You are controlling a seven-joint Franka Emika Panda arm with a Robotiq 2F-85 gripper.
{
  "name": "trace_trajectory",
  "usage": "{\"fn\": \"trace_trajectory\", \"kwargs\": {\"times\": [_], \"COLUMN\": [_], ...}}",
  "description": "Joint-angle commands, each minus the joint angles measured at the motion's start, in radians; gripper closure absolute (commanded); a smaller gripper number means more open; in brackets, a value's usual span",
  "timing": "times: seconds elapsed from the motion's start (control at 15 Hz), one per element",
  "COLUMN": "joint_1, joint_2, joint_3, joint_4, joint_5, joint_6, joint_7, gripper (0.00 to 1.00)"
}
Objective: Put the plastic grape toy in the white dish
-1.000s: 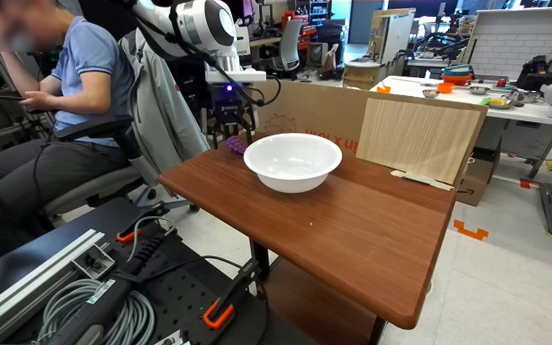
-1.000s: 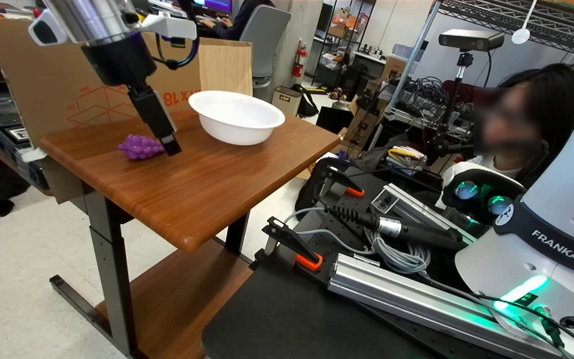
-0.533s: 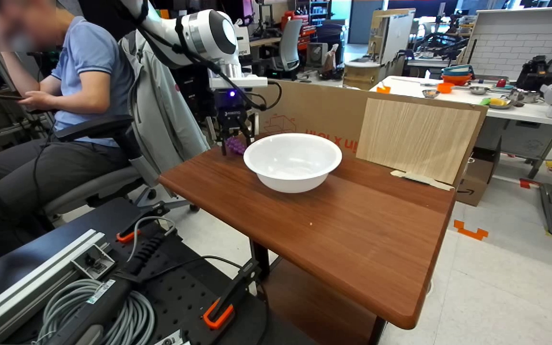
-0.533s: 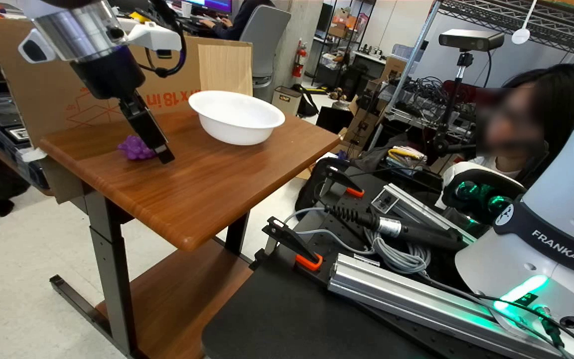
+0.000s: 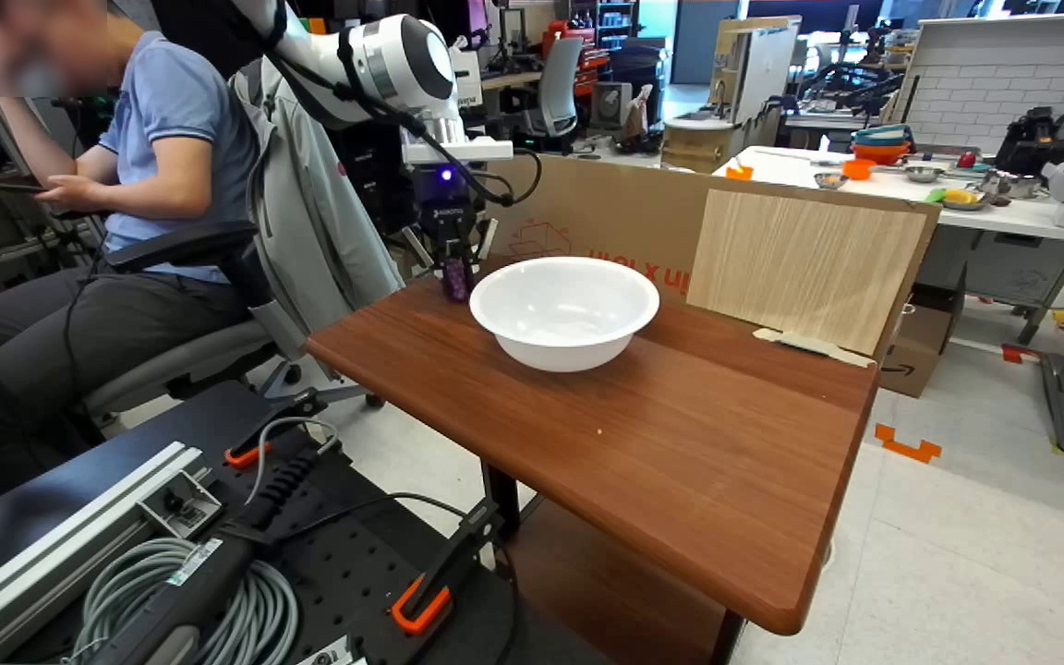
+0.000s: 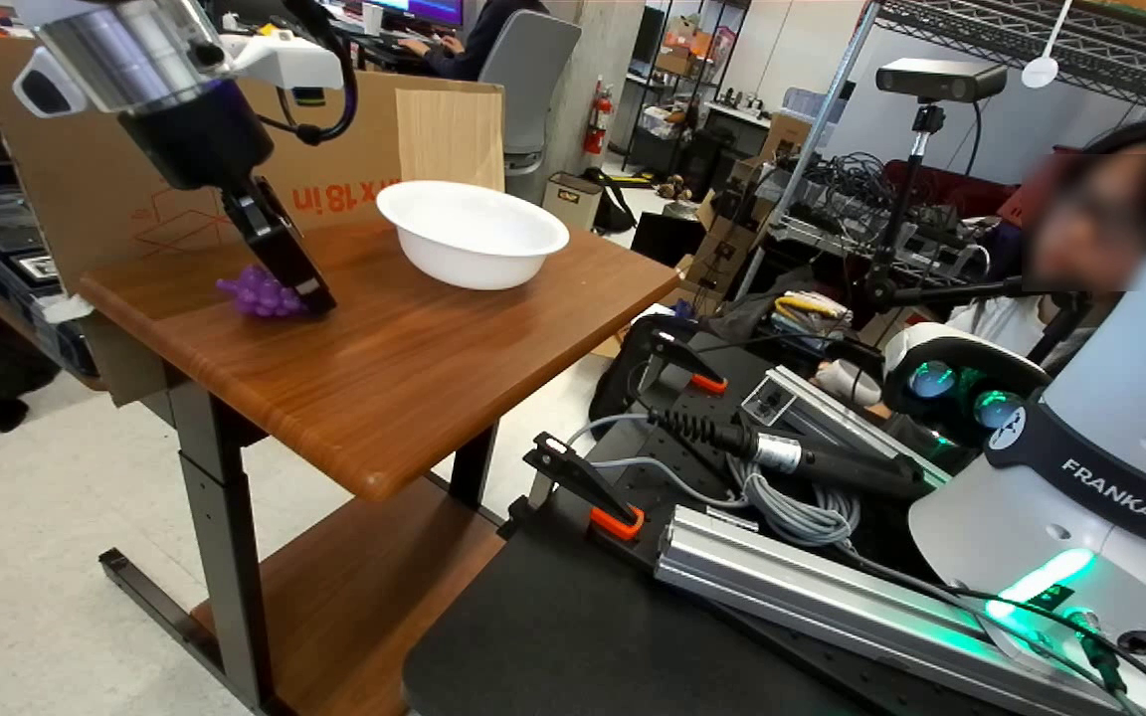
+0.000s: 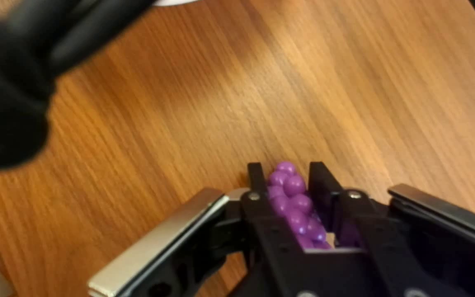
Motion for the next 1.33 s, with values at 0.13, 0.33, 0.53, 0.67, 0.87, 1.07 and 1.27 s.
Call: {"fn": "trace_trajectory", "kwargs": {"times": [0.13,0.33,0.53,0.67,0.87,1.07,1.27], "joint_1": [-0.004,-0.014,-0.055,-0.094,-0.175,-0.261,-0.318], "joint_2": [-0.196,-0.351,-0.517,-0.600,-0.673,-0.687,-0.659], "joint_3": [0.031,0.046,0.040,0.024,-0.018,-0.058,-0.088], "joint_4": [-0.176,-0.302,-0.421,-0.474,-0.517,-0.538,-0.552], "joint_5": [-0.021,-0.018,0.012,0.026,0.052,0.141,0.234], "joint_6": [0.017,0.038,0.037,0.031,0.038,0.084,0.174], "joint_7": [0.017,0.043,0.084,0.114,0.122,0.102,0.113], "gripper": [0.92,0.92,0.92,0.92,0.92,0.92,0.92]}}
